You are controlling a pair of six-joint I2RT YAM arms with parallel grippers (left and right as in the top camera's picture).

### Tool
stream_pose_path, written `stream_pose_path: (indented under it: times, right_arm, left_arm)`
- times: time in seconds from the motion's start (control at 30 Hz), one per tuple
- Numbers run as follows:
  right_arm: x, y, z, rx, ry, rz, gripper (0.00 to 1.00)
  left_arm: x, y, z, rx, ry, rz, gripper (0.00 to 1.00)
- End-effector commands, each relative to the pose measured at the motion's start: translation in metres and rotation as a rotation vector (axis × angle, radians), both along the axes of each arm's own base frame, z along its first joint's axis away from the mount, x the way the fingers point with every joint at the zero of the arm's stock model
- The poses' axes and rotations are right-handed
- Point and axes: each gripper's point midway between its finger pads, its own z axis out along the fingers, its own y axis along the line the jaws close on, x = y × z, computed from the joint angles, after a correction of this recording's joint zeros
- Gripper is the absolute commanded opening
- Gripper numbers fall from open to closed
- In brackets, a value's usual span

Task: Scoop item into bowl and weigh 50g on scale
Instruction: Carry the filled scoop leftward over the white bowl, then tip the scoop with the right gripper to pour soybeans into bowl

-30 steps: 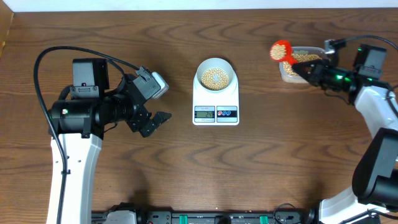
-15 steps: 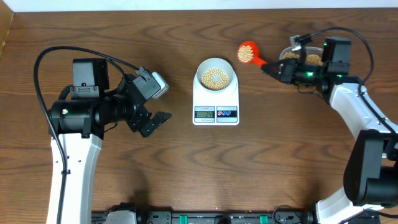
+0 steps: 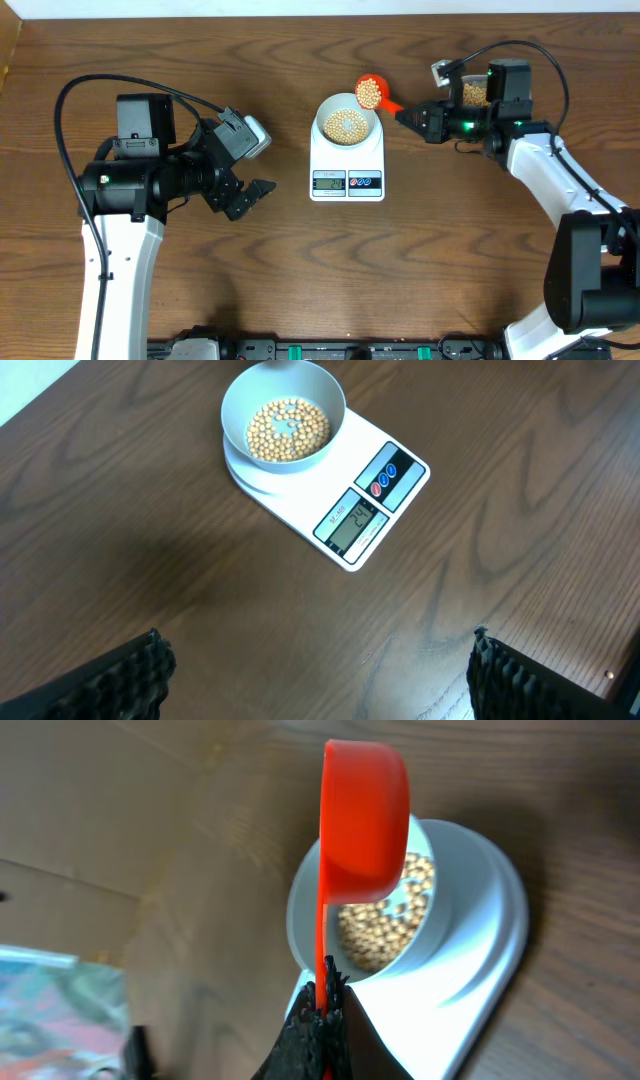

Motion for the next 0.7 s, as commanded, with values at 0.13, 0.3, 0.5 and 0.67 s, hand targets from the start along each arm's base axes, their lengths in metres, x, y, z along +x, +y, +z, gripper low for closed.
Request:
stream_pose_path:
  times: [0.13,0.3,0.5,0.67]
  right_arm:
    - [0.002,0.009,-0.015,-0.115,-0.111,0.040,0.01]
    - [-0.003,0.017,-0.016,-0.139,-0.157,0.084,0.01]
    - [-0.003,0.018,-0.016,-0.162,-0.216,0.119,0.01]
    - [-0.002,0.018,-0.017,-0.194,-0.267,0.138,0.01]
  left_arm:
    - [0.002,0.002,0.002,0.002,0.001,0.011,0.96]
    - [0.002,0.002,0.002,0.002,0.002,0.011,0.96]
    - [0.002,0.002,0.002,0.002,0.002,0.011,0.96]
    - [0.002,0.002,0.002,0.002,0.001,0.011,0.96]
